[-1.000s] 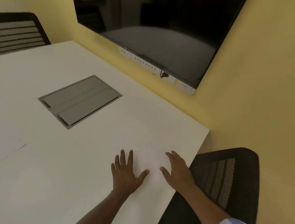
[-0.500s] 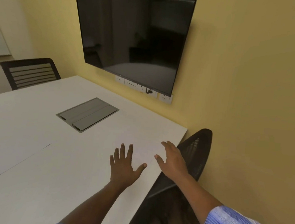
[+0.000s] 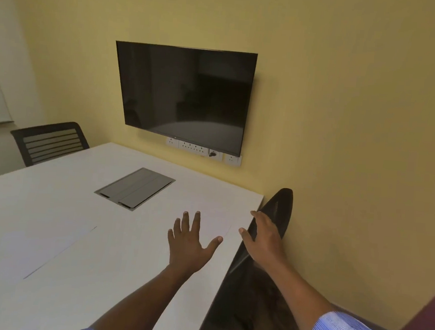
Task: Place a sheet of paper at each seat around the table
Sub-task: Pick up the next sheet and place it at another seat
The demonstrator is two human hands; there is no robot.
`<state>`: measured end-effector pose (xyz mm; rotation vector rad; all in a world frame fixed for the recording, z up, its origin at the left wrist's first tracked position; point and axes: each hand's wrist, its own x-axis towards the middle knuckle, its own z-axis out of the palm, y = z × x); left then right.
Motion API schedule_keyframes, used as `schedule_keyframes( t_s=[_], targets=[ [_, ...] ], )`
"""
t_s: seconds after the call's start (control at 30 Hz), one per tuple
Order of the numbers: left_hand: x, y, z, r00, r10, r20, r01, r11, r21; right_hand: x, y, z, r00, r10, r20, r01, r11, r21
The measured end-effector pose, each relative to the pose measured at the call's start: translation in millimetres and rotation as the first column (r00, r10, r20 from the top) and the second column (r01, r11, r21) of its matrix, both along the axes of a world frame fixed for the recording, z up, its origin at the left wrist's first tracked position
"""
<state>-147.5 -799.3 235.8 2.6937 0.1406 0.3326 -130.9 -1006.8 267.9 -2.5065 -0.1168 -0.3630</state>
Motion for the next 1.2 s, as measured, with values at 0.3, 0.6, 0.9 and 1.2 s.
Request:
schedule_keyframes(
  t_s=[0.3, 0.6, 0.9, 1.2],
  targets=[
    [-113.3, 58.8, 22.7, 0.994, -0.113, 0.009, 0.114, 0.993, -0.043, -140.3, 60.9, 11.7, 0.984, -0.166, 0.063, 0.164, 0.986, 0.044],
    [-224.3, 87.4, 62.6, 0.986, -0.166, 0.033, 0.168, 0.984, -0.056, -261.9, 104.6, 41.6, 0.963, -0.221, 0.151, 0.216, 0.975, 0.052],
    [-360.8, 130.8, 100.9, 0.973, -0.207, 0.102, 0.213, 0.976, -0.052, -405.3, 147.5, 67.5, 0.949, -0.235, 0.209, 0.225, 0.972, 0.073],
    [-477.5, 209.0, 110.3, 0.971, -0.207, 0.123, 0.215, 0.975, -0.053, -516.1, 210.3, 83.2, 0.957, -0.24, 0.166, 0.233, 0.971, 0.061]
  ],
)
